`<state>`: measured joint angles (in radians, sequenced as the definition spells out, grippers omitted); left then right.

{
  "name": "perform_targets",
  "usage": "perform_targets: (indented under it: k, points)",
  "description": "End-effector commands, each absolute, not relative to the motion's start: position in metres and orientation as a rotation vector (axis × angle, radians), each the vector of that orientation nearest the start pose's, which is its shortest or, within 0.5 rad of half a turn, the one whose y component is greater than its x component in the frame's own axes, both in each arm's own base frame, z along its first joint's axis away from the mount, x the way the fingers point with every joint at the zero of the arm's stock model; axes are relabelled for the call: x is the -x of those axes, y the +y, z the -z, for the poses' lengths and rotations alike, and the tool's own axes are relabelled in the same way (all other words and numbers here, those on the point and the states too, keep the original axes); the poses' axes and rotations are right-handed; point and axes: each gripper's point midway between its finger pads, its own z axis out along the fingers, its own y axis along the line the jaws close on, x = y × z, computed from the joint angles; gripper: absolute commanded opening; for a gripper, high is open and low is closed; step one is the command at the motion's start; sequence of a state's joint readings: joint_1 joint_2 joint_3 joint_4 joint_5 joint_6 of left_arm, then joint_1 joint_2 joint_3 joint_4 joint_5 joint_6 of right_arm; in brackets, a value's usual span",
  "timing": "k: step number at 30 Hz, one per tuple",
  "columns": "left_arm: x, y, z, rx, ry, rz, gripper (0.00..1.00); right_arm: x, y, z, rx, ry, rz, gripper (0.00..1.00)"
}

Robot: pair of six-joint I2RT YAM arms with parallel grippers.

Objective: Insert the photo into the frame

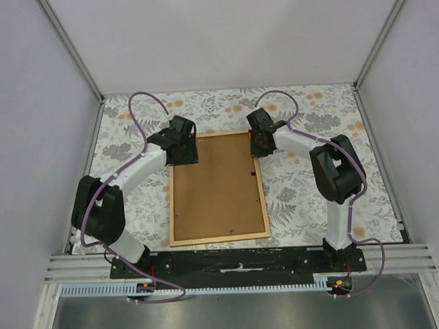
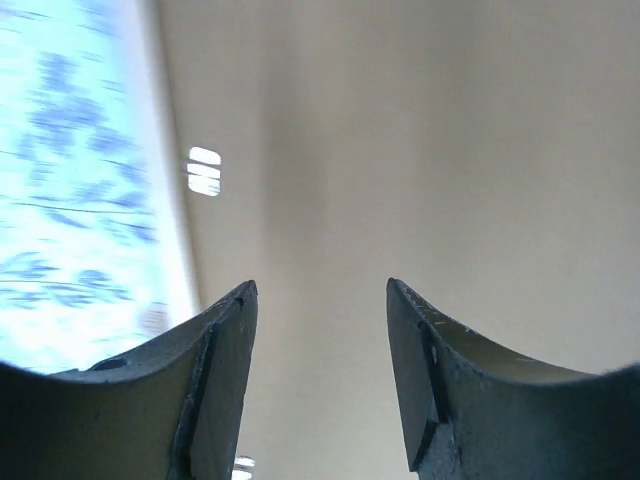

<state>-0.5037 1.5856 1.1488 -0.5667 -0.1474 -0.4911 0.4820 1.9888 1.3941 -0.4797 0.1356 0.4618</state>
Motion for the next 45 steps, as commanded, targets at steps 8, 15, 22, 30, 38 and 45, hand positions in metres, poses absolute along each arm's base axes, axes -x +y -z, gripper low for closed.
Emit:
perform_targets:
  k: [8,15,22,30,38,45]
  points:
    - [-0.391,-0.091,-0.065,-0.056,2.657,-0.154,0.77,-0.397,0.207,-0.037,-0.008,2.635,-0.188,0.00]
    - [-0.387,-0.091,-0.036,-0.084,2.762,-0.155,0.70,-0.398,0.207,-0.043,-0.006,2.624,-0.211,0.00]
    - [-0.382,-0.067,-0.020,-0.003,2.800,-0.263,0.58,-0.395,0.202,-0.040,-0.012,2.635,-0.200,0.00]
    - [-0.370,-0.056,-0.008,0.034,2.839,-0.294,0.35,-0.393,0.191,-0.039,-0.043,2.637,-0.194,0.00]
    - [-0.371,-0.057,-0.009,0.082,2.835,-0.263,0.04,-0.392,0.180,-0.040,-0.077,2.636,-0.189,0.00]
    - [-0.391,-0.078,-0.050,0.079,2.737,-0.080,0.35,-0.393,0.168,-0.039,-0.128,2.637,-0.168,0.00]
